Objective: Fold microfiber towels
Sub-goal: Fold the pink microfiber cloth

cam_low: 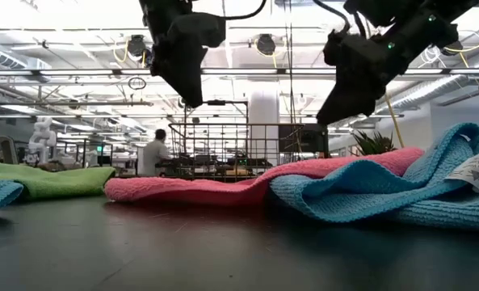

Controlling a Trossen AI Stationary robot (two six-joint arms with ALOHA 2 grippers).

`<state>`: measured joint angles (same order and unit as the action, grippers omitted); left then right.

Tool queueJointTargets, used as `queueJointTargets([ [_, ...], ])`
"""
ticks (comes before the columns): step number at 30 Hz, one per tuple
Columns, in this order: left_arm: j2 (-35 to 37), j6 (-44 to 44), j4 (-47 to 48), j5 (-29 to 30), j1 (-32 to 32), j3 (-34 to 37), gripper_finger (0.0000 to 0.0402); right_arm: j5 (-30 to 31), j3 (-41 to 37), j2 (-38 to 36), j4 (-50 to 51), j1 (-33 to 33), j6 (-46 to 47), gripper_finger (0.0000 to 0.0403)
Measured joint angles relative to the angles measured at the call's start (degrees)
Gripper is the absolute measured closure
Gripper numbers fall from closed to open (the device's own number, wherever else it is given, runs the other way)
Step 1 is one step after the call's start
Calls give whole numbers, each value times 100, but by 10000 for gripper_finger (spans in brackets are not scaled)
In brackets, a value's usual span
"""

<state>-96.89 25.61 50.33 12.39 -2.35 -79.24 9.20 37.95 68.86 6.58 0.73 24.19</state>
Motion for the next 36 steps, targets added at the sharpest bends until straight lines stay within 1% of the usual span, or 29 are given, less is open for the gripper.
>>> queueJointTargets([
  [3,-51,44,-36,38,-140,2,311,-30,2,56,354,153,242,348],
  [5,-135,137,-151,113,-199,-11,311,-53,1,215,482,214,391,379],
  [7,-192,234,-70,124,-241,4,311,-141,-10,407,570,275,507,396],
  [10,-263,348,-169,145,-267,-2,311,-169,1,749,388,295,606,399],
  [12,-273,400,-48,158,-267,0,311,-152,-7,1005,147,278,603,402],
  [20,-251,594,-66,224,-267,-2,311,204,-5,1566,8,192,377,402],
  [25,-251,650,-70,222,-298,-2,311,815,-1,1662,150,98,51,403],
  [29,-251,664,-51,220,-306,-2,311,1343,-2,1648,179,-104,-299,403],
  [31,-251,664,-51,220,-306,-2,311,1301,-6,1576,142,-244,-356,403],
  [32,-251,664,-47,220,-307,-2,311,1157,2,1514,111,-295,-262,403],
  [36,-251,662,-48,220,-308,-2,311,316,5,1027,85,-339,72,403],
])
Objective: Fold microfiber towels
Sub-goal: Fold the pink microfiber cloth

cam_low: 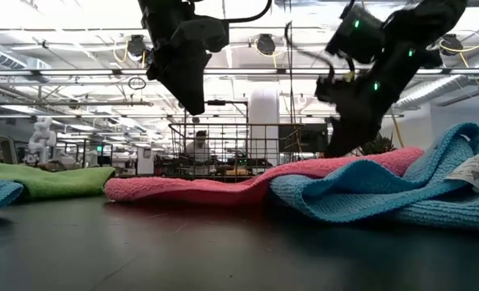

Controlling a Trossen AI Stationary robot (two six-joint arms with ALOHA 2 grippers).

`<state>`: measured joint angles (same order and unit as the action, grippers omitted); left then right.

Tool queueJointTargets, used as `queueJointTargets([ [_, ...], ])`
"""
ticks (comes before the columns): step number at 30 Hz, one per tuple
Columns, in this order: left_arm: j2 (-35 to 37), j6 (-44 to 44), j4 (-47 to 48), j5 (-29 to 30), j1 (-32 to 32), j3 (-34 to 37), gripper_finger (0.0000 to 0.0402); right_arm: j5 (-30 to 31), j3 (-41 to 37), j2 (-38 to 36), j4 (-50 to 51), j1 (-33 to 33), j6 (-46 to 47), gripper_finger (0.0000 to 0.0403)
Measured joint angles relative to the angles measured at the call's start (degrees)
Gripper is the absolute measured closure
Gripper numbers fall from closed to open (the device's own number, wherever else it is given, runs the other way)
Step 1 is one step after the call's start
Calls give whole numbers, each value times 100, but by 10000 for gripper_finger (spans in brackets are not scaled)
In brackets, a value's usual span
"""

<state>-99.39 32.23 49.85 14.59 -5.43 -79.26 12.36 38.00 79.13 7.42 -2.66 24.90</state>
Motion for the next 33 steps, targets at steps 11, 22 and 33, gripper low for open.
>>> queueJointTargets([
  [11,0,5,-12,20,11,0,311,-626,-36,-523,483,12,56,403],
  [22,0,136,-20,46,26,0,311,-622,-549,57,-371,14,457,403],
  [33,0,249,-27,46,26,0,311,759,-748,70,-413,-229,-267,403],
])
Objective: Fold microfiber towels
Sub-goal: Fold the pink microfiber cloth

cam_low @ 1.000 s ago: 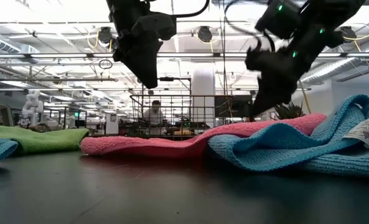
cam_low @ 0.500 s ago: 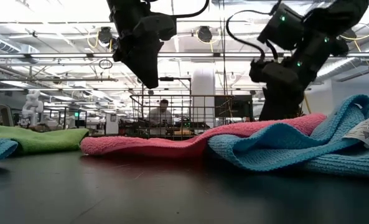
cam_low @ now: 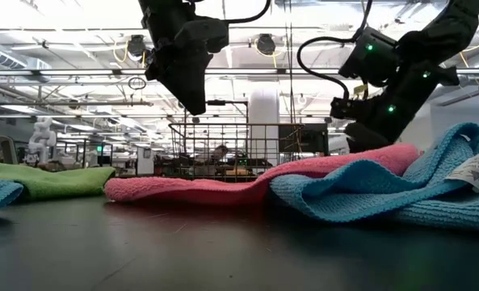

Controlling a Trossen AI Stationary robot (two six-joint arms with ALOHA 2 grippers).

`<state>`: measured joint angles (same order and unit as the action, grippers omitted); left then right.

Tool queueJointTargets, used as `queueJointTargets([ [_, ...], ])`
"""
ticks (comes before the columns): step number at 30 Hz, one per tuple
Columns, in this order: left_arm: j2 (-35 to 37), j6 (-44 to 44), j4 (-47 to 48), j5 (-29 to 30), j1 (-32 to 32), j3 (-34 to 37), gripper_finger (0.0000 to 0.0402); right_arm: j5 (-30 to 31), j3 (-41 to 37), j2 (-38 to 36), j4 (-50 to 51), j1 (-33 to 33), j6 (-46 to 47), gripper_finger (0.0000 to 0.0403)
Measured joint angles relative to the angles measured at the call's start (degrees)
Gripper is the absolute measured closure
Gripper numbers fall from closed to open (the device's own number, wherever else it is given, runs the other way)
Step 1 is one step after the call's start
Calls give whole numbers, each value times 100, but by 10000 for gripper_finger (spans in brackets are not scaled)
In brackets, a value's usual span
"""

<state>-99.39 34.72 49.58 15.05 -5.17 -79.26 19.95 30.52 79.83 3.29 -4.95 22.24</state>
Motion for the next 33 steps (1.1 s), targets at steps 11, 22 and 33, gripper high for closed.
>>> queueJointTargets([
  [11,2,-69,3,2,0,0,311,-957,-2,-467,-421,-276,239,403],
  [22,-437,-516,-219,205,31,0,312,-840,0,-1032,-557,760,1042,403],
  [33,-1465,-875,-539,126,196,4,375,-626,0,-1032,-558,881,1292,403],
])
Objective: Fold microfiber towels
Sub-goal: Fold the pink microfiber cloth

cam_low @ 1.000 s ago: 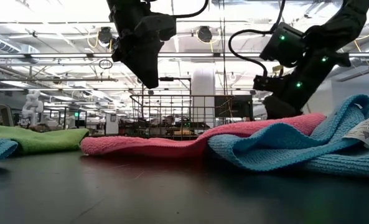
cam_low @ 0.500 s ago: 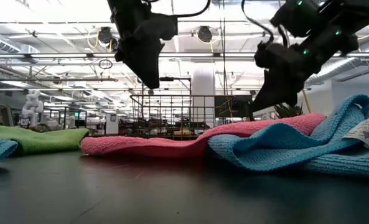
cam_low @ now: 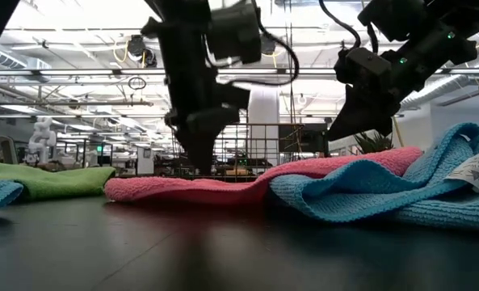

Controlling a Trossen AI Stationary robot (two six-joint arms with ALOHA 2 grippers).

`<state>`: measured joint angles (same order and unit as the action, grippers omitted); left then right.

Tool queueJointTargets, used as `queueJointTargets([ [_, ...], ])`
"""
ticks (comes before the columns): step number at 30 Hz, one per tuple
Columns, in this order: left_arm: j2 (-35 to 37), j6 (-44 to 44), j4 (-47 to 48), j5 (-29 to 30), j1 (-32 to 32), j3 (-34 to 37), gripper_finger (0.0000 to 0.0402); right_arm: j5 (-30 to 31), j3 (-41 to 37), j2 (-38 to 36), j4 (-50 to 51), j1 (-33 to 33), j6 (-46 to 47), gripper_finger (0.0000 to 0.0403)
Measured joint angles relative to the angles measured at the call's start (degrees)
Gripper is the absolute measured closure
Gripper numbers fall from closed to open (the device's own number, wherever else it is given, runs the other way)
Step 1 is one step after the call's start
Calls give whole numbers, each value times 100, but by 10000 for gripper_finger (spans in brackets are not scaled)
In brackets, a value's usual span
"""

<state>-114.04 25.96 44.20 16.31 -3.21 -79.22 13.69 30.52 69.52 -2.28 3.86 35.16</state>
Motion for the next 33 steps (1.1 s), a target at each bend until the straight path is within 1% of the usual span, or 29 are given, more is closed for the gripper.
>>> queueJointTargets([
  [2,-103,-19,60,-56,38,0,391,-2,0,0,0,0,3,403],
  [4,-161,-21,97,-155,70,0,398,-2,0,0,-7,0,17,403],
  [10,-246,269,570,-523,68,-13,386,-21,0,-13,0,0,15,403],
  [14,-246,493,1184,-624,22,-15,395,-50,2,-16,2,0,-10,403],
  [17,-221,661,1507,-743,7,-8,398,-338,2,-44,23,0,-82,403],
  [20,-146,817,1630,-771,-10,6,387,-973,2,-160,35,15,-55,403],
  [23,145,899,1557,-664,-8,-13,382,-1720,4,-405,6,173,165,403],
  [25,399,906,1529,-500,-13,-57,386,-2096,7,-614,-3,346,428,403],
  [26,532,908,1516,-408,-21,-74,389,-2191,7,-707,-6,462,572,403],
  [29,998,881,1421,-103,-30,-83,398,-2273,10,-923,-4,878,1104,403],
  [33,1472,881,1324,215,3,-87,387,-2198,136,-811,138,1515,1722,403],
])
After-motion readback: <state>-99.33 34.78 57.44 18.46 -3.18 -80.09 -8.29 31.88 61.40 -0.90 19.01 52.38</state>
